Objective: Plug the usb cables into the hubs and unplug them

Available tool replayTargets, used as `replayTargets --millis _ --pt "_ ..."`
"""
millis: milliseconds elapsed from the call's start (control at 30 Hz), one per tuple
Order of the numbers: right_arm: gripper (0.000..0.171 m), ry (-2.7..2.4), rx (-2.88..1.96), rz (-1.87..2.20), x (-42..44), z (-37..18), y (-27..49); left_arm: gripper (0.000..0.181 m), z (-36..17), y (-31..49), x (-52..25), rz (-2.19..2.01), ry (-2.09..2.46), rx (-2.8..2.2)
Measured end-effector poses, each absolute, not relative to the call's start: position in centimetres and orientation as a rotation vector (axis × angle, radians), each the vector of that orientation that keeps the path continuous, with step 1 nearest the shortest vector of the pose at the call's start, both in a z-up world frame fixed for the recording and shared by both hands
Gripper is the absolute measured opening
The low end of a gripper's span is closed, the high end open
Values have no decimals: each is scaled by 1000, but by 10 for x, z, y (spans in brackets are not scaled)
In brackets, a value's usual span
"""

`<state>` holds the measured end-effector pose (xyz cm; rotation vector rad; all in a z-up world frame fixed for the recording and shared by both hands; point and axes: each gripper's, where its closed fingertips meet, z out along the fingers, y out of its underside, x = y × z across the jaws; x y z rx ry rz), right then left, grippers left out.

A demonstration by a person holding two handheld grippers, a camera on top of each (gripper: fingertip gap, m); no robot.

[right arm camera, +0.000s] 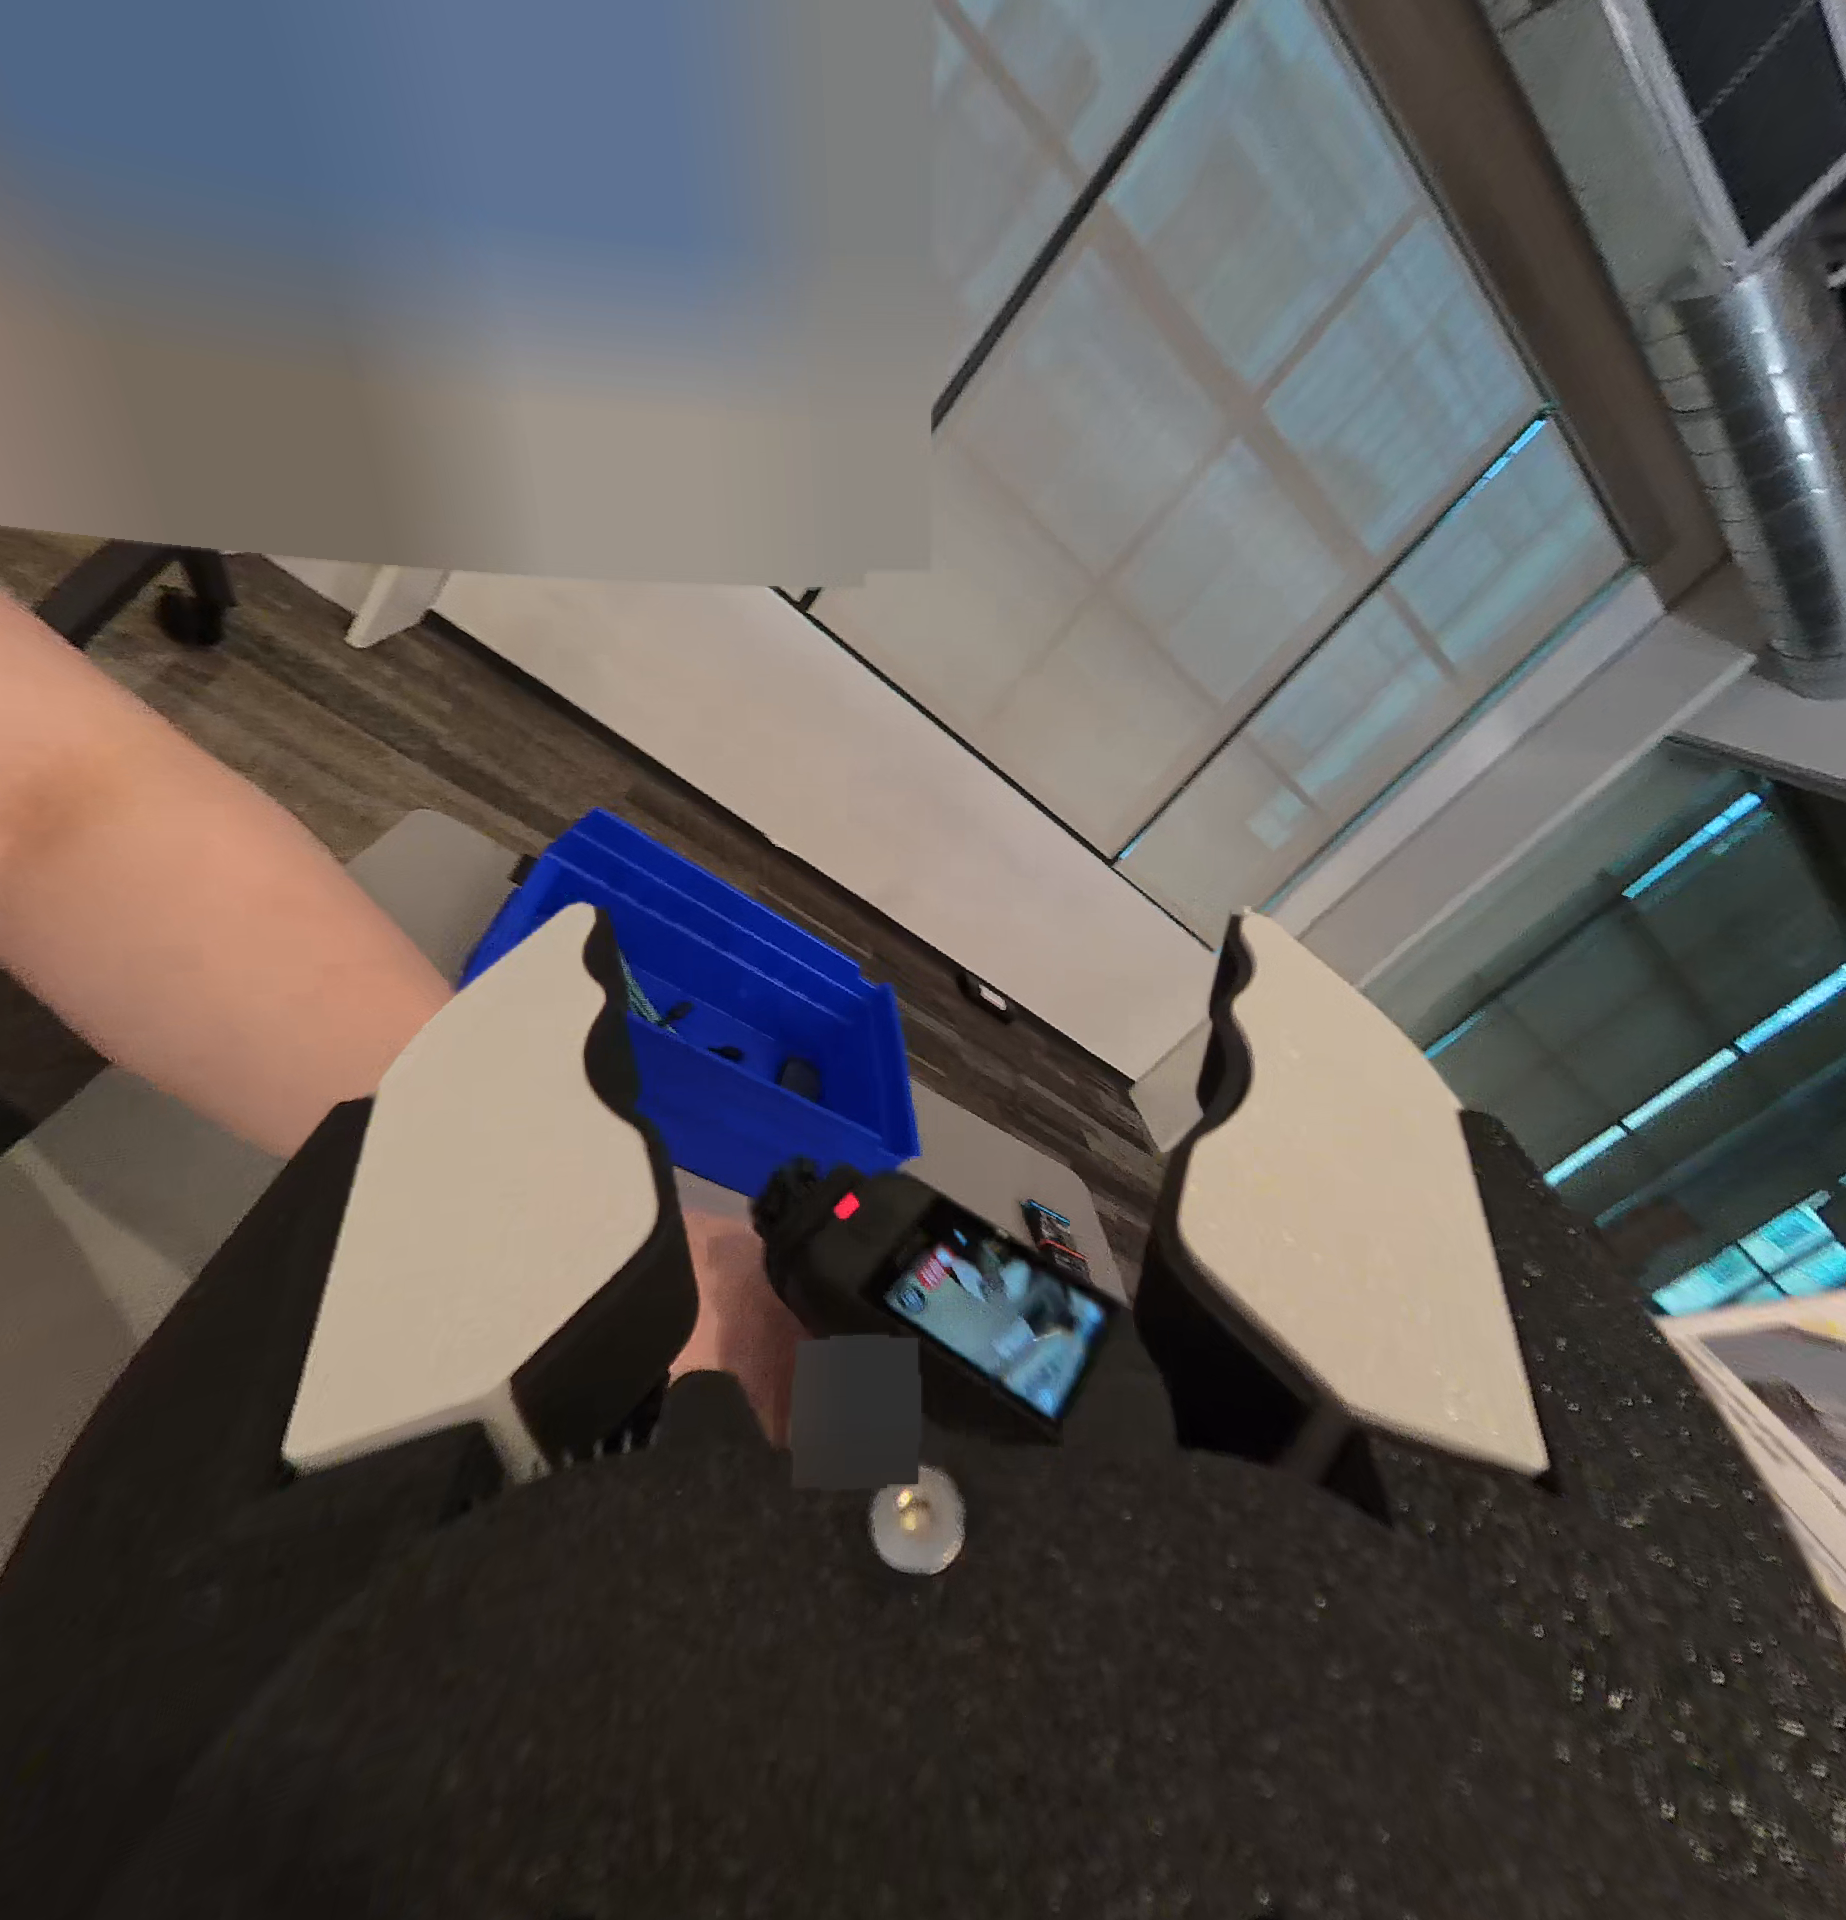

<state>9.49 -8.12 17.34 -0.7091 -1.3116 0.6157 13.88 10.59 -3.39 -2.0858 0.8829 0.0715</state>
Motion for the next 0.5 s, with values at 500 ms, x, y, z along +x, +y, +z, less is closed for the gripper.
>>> replayTargets --millis 500 --pt "109 -638 -1363 60 248 120 114 67 72 38 127 -325 714 -1675"
